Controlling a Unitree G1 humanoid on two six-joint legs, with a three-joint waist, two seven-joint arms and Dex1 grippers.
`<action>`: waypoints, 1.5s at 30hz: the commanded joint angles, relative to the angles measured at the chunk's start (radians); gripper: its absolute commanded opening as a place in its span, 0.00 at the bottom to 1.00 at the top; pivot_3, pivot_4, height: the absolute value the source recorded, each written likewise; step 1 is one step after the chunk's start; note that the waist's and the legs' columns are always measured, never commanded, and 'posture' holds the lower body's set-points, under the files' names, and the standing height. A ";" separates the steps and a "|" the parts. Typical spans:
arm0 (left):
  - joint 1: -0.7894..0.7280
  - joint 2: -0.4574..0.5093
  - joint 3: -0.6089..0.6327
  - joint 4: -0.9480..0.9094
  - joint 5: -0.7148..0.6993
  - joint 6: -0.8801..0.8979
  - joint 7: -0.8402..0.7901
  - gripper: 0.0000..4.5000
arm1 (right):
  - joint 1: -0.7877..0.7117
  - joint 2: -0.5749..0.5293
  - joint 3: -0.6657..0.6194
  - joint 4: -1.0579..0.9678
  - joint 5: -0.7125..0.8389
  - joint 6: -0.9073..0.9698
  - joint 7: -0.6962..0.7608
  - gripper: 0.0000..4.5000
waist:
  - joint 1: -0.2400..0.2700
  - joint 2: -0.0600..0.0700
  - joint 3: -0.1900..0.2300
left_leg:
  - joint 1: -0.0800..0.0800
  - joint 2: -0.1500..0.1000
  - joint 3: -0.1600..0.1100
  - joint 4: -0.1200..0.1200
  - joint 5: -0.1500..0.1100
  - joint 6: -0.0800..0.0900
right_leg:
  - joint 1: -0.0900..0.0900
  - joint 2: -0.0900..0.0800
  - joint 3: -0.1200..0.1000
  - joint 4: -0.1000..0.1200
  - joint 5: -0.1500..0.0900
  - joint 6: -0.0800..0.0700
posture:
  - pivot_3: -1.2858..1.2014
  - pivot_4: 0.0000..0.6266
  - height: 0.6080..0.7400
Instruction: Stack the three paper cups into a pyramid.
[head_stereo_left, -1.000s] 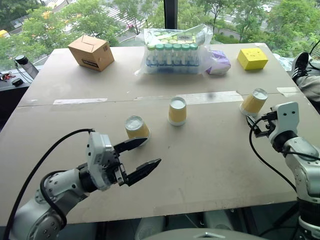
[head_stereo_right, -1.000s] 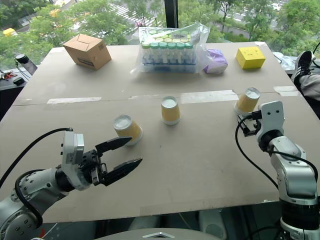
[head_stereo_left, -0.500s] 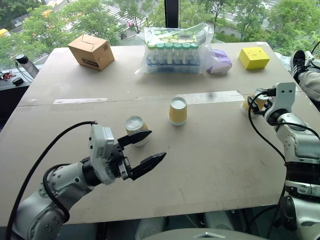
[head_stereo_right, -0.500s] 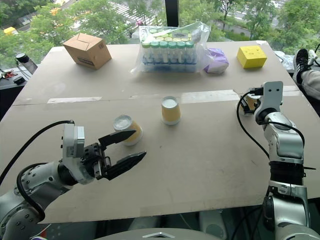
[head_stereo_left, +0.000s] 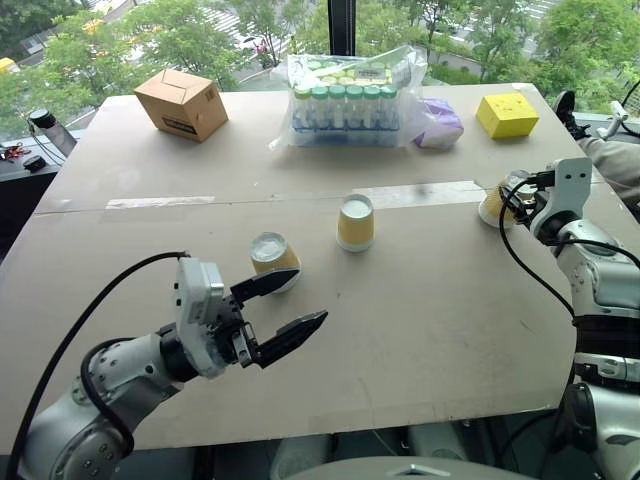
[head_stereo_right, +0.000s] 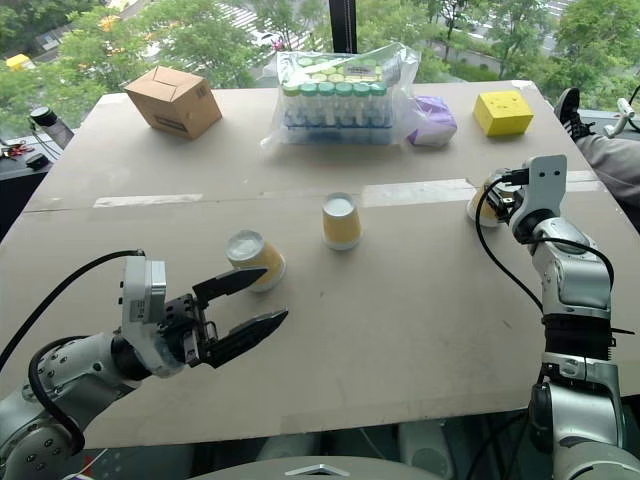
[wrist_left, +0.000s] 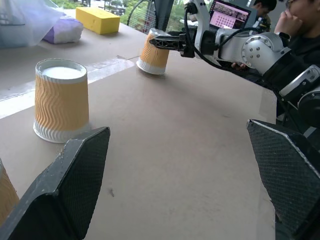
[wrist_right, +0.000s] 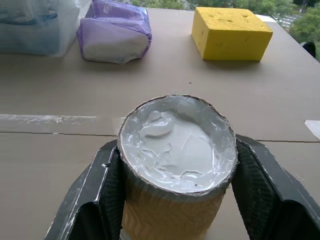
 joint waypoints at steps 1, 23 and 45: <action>0.031 -0.008 0.041 -0.003 -0.008 -0.034 -0.041 1.00 | 0.111 -0.115 0.042 -0.317 0.157 0.073 0.247 0.49 | 0.001 0.001 0.001 | 0.000 0.000 -0.001 0.000 0.000 0.000 | 0.000 0.000 0.000 0.000 0.000 0.000 | 0.52 0.24 1.00; 0.127 -0.008 0.101 0.076 0.067 -0.074 -0.179 1.00 | 0.193 0.000 0.482 -0.570 0.051 -0.064 0.319 0.49 | -0.002 -0.002 0.000 | 0.002 0.001 -0.002 0.001 0.000 -0.001 | 0.001 0.002 -0.002 0.000 0.000 0.000 | 0.52 0.24 1.00; 0.270 -0.057 0.301 0.135 0.026 -0.158 -0.286 1.00 | -0.057 0.004 0.326 -0.516 0.293 0.152 0.395 0.99 | -0.001 -0.003 0.000 | 0.000 0.000 -0.004 0.001 0.000 0.000 | 0.001 -0.001 -0.003 -0.001 0.000 0.000 | 0.52 0.24 1.00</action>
